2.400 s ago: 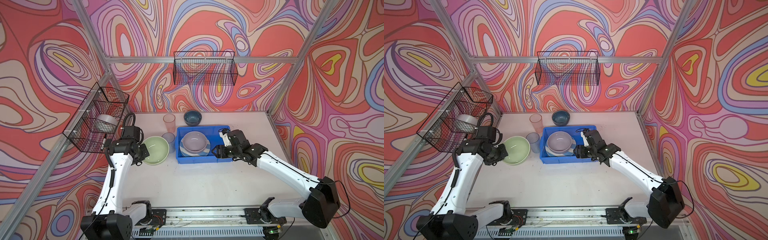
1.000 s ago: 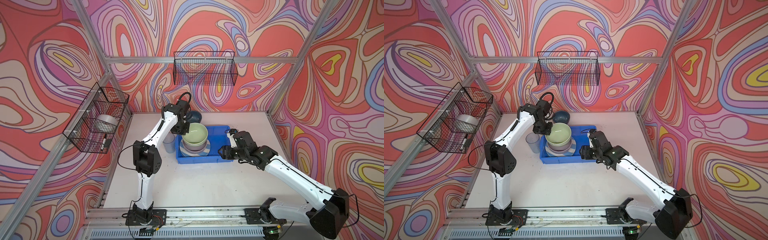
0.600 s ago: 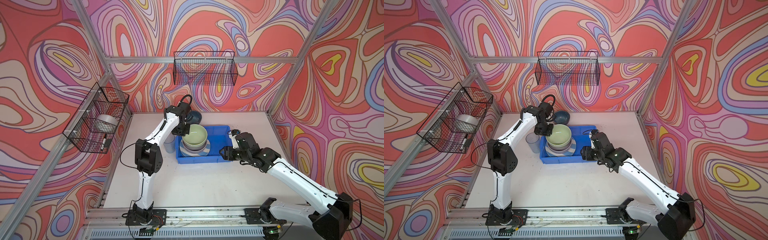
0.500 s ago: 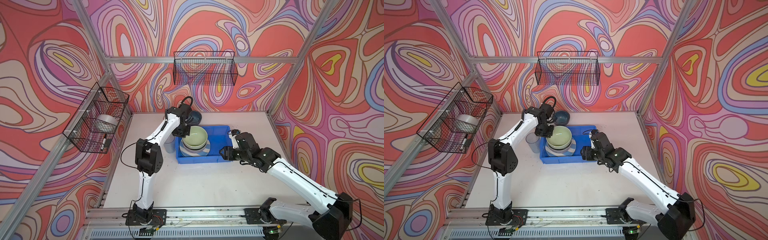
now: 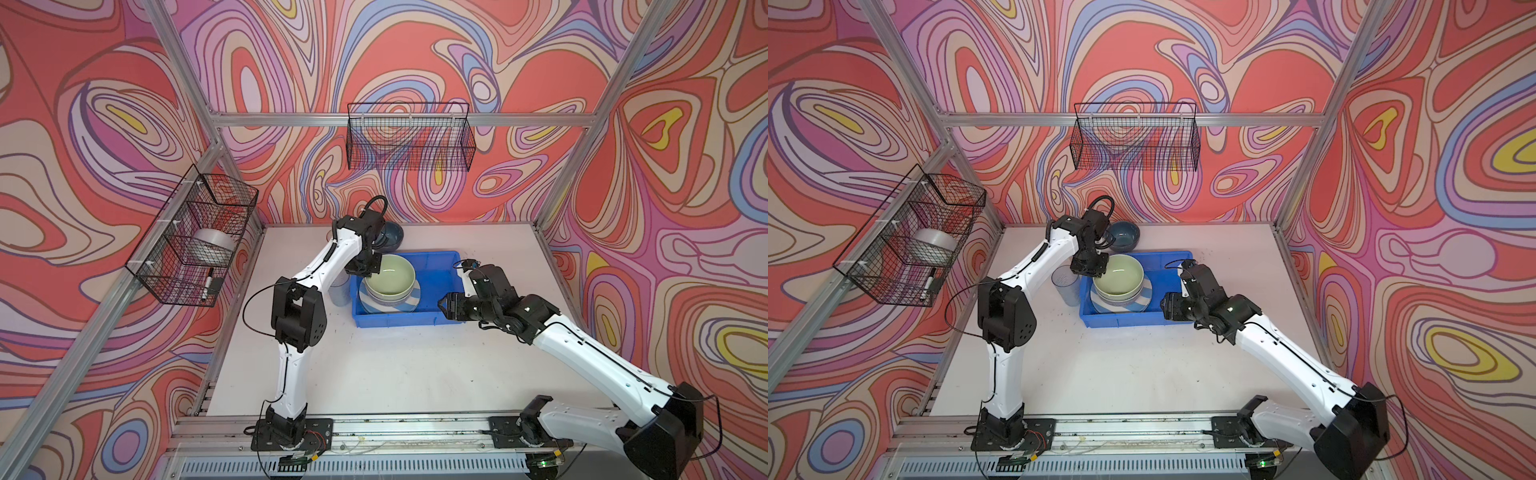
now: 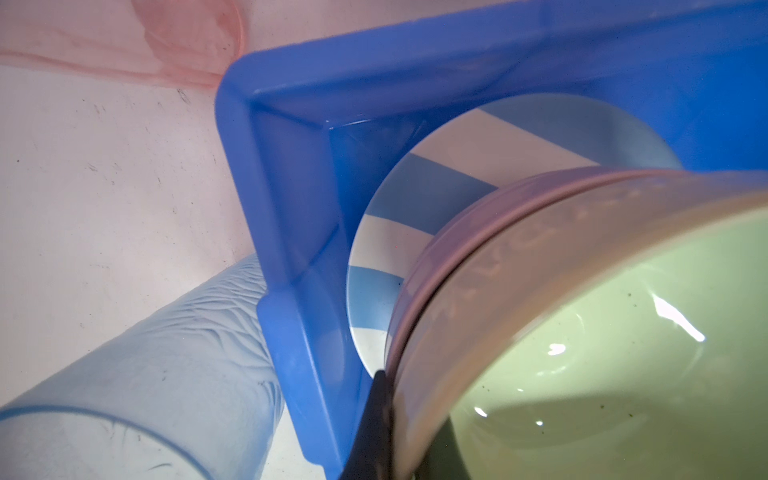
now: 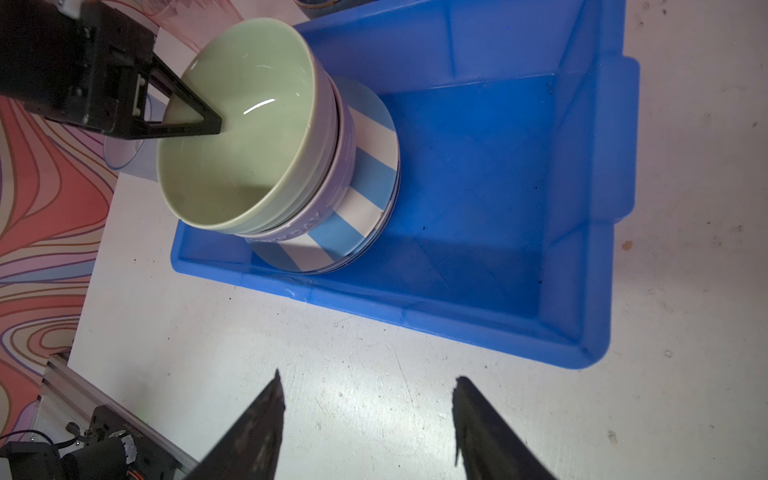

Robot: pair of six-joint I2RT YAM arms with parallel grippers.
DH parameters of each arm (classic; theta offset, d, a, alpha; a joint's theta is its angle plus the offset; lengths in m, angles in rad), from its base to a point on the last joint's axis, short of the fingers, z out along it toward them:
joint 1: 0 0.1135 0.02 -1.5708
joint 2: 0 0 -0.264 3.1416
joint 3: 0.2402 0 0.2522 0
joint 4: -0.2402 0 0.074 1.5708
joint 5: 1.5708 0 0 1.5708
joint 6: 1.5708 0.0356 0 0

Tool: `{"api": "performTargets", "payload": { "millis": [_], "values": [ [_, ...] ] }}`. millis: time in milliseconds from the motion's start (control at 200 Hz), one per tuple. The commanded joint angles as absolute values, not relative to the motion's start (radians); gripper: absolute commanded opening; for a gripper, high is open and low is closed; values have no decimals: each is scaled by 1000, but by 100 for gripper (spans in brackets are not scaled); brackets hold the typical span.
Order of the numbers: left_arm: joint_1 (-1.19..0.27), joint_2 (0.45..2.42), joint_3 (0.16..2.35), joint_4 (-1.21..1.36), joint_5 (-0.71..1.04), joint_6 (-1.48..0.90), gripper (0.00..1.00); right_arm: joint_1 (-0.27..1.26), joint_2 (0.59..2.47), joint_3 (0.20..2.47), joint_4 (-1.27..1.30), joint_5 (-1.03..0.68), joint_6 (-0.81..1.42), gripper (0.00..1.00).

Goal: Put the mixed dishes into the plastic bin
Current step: 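Lower the green bowl into the pink bowl and open the left gripper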

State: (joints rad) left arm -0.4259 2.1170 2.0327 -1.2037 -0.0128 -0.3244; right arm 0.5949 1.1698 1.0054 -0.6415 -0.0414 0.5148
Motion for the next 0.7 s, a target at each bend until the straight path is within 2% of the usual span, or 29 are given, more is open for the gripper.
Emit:
{"api": "performTargets", "payload": {
  "millis": [0, 346, 541, 691],
  "values": [
    [-430, 2089, 2032, -1187, -16, -321, 4, 593, 1176, 1011, -629, -40, 520, 66],
    [-431, 2064, 2034, -1198, -15, -321, 13, 592, 1181, 1011, -620, -52, 523, 66],
    [-431, 2041, 2043, -1206, -8, -318, 25, 593, 1192, 1015, -615, -57, 523, 66],
    [-428, 2008, 2058, -1226, -28, -328, 28, 593, 1195, 1022, -616, -63, 522, 65]
  ]
}}
